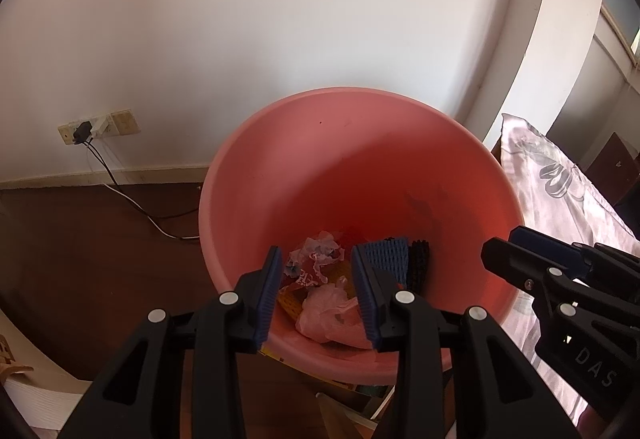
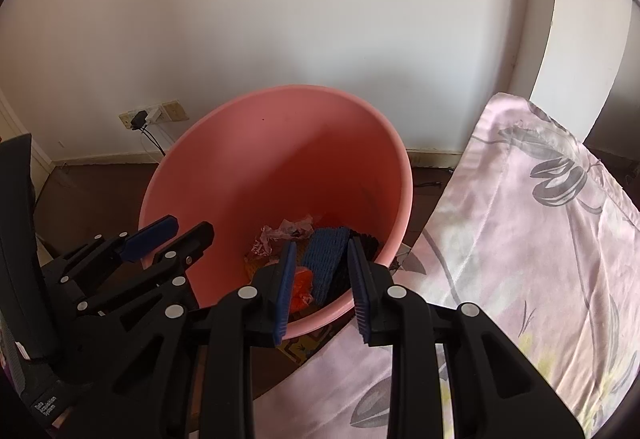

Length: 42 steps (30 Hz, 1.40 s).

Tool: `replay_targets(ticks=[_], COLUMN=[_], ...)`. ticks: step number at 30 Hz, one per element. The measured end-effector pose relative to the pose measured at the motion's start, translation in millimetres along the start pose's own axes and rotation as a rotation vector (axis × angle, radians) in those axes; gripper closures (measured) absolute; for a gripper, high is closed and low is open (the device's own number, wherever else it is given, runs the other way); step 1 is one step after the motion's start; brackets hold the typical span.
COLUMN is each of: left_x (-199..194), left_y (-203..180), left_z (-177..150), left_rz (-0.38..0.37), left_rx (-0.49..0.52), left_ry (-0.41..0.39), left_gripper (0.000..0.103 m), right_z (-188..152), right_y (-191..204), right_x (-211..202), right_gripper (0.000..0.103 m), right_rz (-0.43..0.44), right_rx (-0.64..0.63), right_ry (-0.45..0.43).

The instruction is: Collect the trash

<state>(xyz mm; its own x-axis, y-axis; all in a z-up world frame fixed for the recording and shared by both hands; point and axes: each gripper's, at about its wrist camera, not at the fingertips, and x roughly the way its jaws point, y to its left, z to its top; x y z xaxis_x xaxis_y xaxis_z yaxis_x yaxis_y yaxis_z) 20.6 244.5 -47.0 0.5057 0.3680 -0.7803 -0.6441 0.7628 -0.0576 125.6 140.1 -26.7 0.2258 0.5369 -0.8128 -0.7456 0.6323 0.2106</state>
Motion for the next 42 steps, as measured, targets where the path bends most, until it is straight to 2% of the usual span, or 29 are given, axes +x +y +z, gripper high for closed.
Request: replay_targets(ticks=[17,29,42], left_x=[-13.8,-15.3,-33.1], left_y=[-2.9,-3.1,-8.8], left_z=[1.1,-1.4,2.1], left_rz=[-0.011,-0.01,-0.019], left_rx=[0.01,0.01,0.023], left_ry=[-0.028,-0.024,-0.062], left_gripper=[0.06,0.059,0.059], right_z=[-4.6,-3.4,-7.0], right_y=[-2.6,1.4,-3.1], right_x=[-22.0,-23.1,-35.9], right_gripper=[0.076,0.076,0.076], right_rz=[-0.008,-0.014,-0.02], right_rx=[-0.009,-0.008,0.009], right_ry=[-0.025,-0.032,-0.069])
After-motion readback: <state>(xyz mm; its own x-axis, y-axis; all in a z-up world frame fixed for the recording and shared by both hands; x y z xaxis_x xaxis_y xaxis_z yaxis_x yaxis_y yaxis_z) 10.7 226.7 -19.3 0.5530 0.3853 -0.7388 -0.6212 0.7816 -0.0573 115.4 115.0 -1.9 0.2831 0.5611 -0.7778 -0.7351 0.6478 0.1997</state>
